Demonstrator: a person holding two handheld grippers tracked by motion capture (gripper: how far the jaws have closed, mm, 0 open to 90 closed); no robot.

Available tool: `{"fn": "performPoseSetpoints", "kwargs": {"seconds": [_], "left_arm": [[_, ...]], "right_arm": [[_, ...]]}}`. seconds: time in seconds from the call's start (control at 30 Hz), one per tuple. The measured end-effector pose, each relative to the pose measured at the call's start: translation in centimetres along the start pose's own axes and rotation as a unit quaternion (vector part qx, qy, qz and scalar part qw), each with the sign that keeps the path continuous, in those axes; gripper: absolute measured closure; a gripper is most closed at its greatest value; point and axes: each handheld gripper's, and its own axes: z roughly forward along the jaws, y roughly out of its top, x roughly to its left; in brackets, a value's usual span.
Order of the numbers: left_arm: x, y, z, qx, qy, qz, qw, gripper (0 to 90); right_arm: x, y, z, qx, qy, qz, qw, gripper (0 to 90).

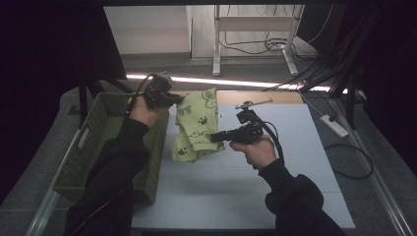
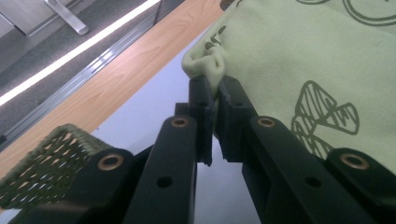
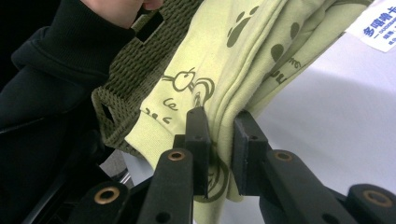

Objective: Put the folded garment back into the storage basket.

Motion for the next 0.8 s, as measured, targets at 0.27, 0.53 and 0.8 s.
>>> {"fn": "performPoseSetpoints", "kwargs": {"seconds": [0.27, 0.53, 0.8], "left_arm": [[0.9, -0.2, -1.6, -0.007, 0.011, -0.005, 0.9999, 84.3], [1.6, -0.3, -3.2, -0.012, 0.024, -0.004, 0.9996, 84.4], [2.4, -0.4, -4.9, -0.02, 0.04, -0.006, 0.999, 84.3]], "right_arm": [[1.0, 1.0, 0.6, -0.002, 0.006, -0.008, 0.9999, 77.7], [2.0, 2.0, 1.2, -0.008, 0.014, -0.012, 0.9998, 77.8], [3.3, 3.2, 2.0, -0.015, 0.023, -0.02, 0.9994, 77.8]]}}
